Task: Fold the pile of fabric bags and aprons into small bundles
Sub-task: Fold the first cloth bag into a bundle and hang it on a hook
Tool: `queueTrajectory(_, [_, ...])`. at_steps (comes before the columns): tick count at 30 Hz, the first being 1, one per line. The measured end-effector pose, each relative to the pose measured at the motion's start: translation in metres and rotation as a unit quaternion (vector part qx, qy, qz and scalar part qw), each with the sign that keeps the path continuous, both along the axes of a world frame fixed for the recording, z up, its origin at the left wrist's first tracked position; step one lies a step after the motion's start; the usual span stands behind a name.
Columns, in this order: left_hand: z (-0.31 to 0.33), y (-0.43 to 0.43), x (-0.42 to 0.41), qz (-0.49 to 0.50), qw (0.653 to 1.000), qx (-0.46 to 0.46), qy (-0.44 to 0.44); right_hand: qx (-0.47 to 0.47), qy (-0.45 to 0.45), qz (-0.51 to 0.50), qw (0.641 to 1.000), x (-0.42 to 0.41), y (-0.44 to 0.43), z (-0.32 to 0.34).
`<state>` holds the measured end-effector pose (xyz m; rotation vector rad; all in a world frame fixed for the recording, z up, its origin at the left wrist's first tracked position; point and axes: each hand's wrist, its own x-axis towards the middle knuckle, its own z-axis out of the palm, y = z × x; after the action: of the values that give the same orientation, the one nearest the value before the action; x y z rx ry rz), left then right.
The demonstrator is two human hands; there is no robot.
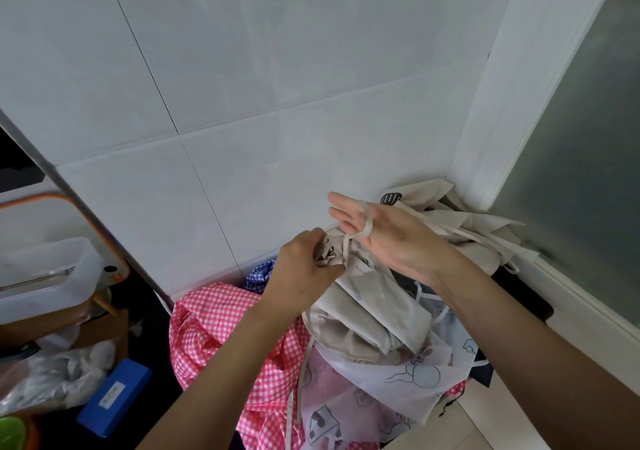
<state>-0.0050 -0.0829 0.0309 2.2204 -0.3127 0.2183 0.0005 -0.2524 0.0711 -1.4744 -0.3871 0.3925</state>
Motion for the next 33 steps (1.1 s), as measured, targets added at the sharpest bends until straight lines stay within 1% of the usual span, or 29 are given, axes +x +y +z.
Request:
queueTrajectory(1, [-0.001, 0.0, 0.0, -0.006, 0.999, -0.037, 0.037, -0.032, -0.036, -0.004, 0.999, -0.002, 0.0, -0.001])
queueTrajectory(2, [0.0, 0.0, -0.002, -0.022, 0.992, -0.097, 0.082, -0.052, -0.06, -0.01, 0.997, -0.004, 0.0, 0.001])
queueTrajectory(4, [0.001, 0.0, -0.004, -0.072, 0.957, -0.233, 0.157, -0.057, -0.084, -0.04, 0.994, -0.008, -0.001, 0.004])
queueTrajectory(5, [0.001, 0.001, -0.005, -0.097, 0.939, -0.279, 0.175, -0.051, -0.094, -0.059, 0.993, -0.008, 0.0, 0.007])
queueTrajectory(7, [0.006, 0.0, -0.007, -0.14, 0.919, -0.322, 0.18, -0.056, -0.131, -0.085, 0.986, -0.014, 0.004, 0.014])
queueTrajectory(8, [0.009, -0.001, -0.008, -0.16, 0.91, -0.339, 0.175, -0.081, -0.174, -0.101, 0.976, -0.017, 0.007, 0.015])
queueTrajectory(9, [0.009, -0.003, -0.01, -0.177, 0.905, -0.351, 0.165, -0.116, -0.24, -0.135, 0.954, -0.02, 0.009, 0.016])
queueTrajectory(10, [0.011, -0.002, -0.011, -0.185, 0.901, -0.359, 0.156, -0.142, -0.321, -0.192, 0.916, -0.021, 0.009, 0.015])
queueTrajectory(11, [0.01, 0.002, -0.013, -0.197, 0.897, -0.369, 0.142, -0.146, -0.383, -0.256, 0.876, -0.021, 0.005, 0.014])
queueTrajectory(12, [0.012, 0.007, -0.015, -0.209, 0.893, -0.378, 0.128, -0.138, -0.4, -0.302, 0.855, -0.019, -0.004, 0.013])
queueTrajectory(13, [0.013, 0.012, -0.013, -0.224, 0.891, -0.379, 0.115, -0.127, -0.376, -0.314, 0.862, -0.016, -0.015, 0.016])
queueTrajectory(14, [0.022, 0.019, -0.018, -0.243, 0.892, -0.367, 0.103, -0.123, -0.334, -0.295, 0.887, -0.015, -0.027, 0.019])
queueTrajectory(15, [0.027, 0.014, -0.019, -0.237, 0.895, -0.365, 0.099, -0.136, -0.297, -0.251, 0.911, -0.015, -0.035, 0.022])
queueTrajectory(16, [0.034, 0.01, -0.021, -0.215, 0.903, -0.364, 0.081, -0.158, -0.277, -0.216, 0.923, -0.015, -0.04, 0.023])
queueTrajectory(17, [0.038, 0.005, -0.021, -0.153, 0.92, -0.359, 0.046, -0.171, -0.268, -0.198, 0.927, -0.016, -0.043, 0.023])
queueTrajectory(18, [0.044, 0.0, -0.02, -0.046, 0.939, -0.34, -0.006, -0.167, -0.257, -0.2, 0.931, -0.016, -0.042, 0.023])
queueTrajectory(19, [0.046, 0.0, -0.019, -0.01, 0.946, -0.319, -0.048, -0.148, -0.244, -0.21, 0.935, -0.017, -0.04, 0.024])
queueTrajectory(20, [0.05, 0.003, -0.018, -0.053, 0.957, -0.285, -0.012, -0.131, -0.234, -0.217, 0.939, -0.017, -0.039, 0.024])
queueTrajectory(21, [0.054, 0.005, -0.02, -0.149, 0.952, -0.259, 0.065, -0.127, -0.232, -0.216, 0.94, -0.018, -0.038, 0.026])
queueTrajectory(22, [0.057, 0.009, -0.02, -0.206, 0.943, -0.229, 0.127, -0.134, -0.238, -0.21, 0.939, -0.02, -0.037, 0.028])
queueTrajectory(23, [0.056, 0.016, -0.018, -0.22, 0.941, -0.211, 0.149, -0.144, -0.246, -0.199, 0.938, -0.022, -0.036, 0.029])
queueTrajectory(25, [0.052, 0.023, -0.011, -0.196, 0.955, -0.162, 0.153, -0.176, -0.292, -0.166, 0.925, -0.025, -0.03, 0.033])
queueTrajectory(27, [0.056, 0.023, -0.013, -0.195, 0.961, -0.09, 0.172, -0.26, -0.376, -0.1, 0.884, -0.027, -0.022, 0.037])
queueTrajectory(28, [0.057, 0.02, -0.014, -0.208, 0.959, -0.052, 0.185, -0.293, -0.395, -0.051, 0.869, -0.026, -0.017, 0.039])
queueTrajectory(29, [0.057, 0.019, -0.015, -0.224, 0.957, -0.021, 0.185, -0.319, -0.381, 0.008, 0.868, -0.027, -0.013, 0.042])
queueTrajectory(31, [0.062, 0.015, -0.021, -0.262, 0.946, 0.039, 0.185, -0.353, -0.325, 0.114, 0.87, -0.024, -0.006, 0.044])
queueTrajectory(33, [0.062, 0.012, -0.025, -0.28, 0.935, 0.09, 0.199, -0.384, -0.299, 0.141, 0.862, -0.019, -0.003, 0.041])
